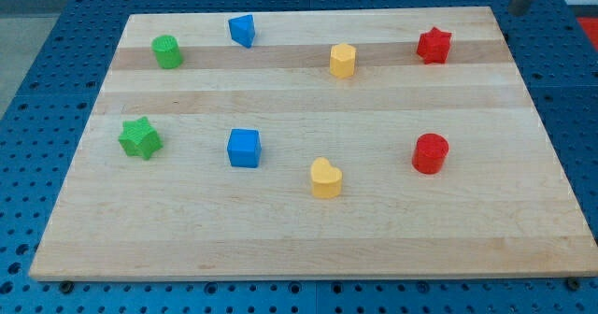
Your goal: Move red star slightly down
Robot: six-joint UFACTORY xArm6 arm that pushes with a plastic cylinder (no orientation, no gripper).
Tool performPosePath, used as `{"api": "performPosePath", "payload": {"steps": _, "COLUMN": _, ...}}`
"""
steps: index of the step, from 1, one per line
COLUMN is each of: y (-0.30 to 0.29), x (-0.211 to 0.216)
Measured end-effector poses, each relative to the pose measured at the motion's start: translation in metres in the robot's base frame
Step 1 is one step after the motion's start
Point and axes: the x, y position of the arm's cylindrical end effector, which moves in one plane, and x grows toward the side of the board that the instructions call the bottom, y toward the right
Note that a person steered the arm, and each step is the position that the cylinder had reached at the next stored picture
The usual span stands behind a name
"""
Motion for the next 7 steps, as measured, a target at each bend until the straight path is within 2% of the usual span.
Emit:
{"api": "performPosePath", "payload": {"steps": 1, "y": 0.000, "x": 0.007}}
{"api": "performPosePath", "payload": {"steps": 2, "y": 0.000, "x": 0.070}}
{"api": "performPosePath", "payload": {"steps": 3, "y": 0.000, "x": 0.070}}
{"api": "performPosePath", "payload": {"steps": 4, "y": -0.072, "x": 0.066}}
{"api": "performPosePath", "payload": {"steps": 7, "y": -0.107, "x": 0.041}}
